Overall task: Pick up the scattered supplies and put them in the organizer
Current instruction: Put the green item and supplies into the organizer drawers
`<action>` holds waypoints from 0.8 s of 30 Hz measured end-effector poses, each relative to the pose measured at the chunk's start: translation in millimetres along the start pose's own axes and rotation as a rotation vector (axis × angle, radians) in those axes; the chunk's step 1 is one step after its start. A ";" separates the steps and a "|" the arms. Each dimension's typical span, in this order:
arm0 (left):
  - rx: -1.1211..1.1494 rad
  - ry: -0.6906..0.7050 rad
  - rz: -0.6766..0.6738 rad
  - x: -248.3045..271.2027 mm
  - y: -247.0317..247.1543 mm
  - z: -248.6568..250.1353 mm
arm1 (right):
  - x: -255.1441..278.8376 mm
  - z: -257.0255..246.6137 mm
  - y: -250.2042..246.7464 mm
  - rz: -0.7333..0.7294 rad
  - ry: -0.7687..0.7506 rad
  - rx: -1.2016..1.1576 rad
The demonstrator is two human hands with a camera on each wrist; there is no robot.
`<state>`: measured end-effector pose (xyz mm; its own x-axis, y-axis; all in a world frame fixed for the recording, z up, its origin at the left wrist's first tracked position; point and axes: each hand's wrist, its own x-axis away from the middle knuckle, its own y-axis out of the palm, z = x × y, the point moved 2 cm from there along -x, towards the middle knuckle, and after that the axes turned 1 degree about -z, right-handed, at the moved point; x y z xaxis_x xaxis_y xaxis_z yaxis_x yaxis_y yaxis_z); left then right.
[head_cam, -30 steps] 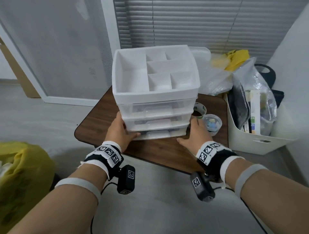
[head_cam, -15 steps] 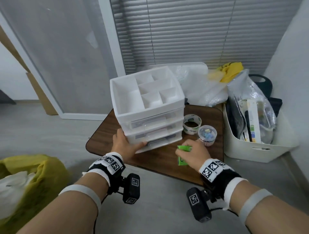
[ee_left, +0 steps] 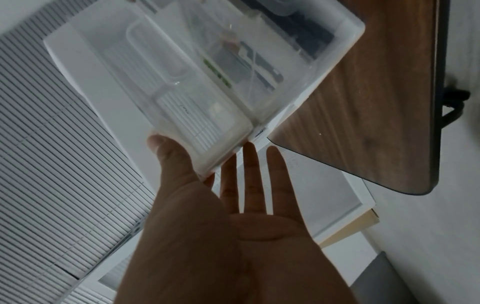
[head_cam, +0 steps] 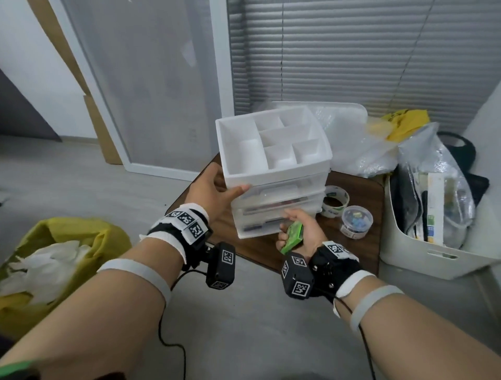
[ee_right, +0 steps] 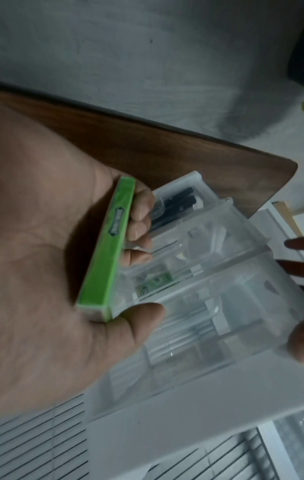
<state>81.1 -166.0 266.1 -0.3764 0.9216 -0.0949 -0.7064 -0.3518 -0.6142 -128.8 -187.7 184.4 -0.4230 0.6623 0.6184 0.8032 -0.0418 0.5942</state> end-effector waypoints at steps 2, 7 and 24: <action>-0.010 -0.007 0.011 -2.9 0.8 -2.6 | 4.5 5.6 -8.8 0.009 0.002 0.034; 0.008 -0.032 0.052 -4.0 12.0 1.0 | 24.0 9.9 -40.7 0.013 -0.052 0.065; 0.187 0.002 0.180 2.9 35.5 0.4 | 53.6 -89.9 -20.5 0.226 -0.559 1.204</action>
<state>54.7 -175.9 244.3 -0.5049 0.8417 -0.1915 -0.7268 -0.5342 -0.4317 -205.6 -218.5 251.6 -0.2385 0.9544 0.1794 0.8206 0.2968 -0.4884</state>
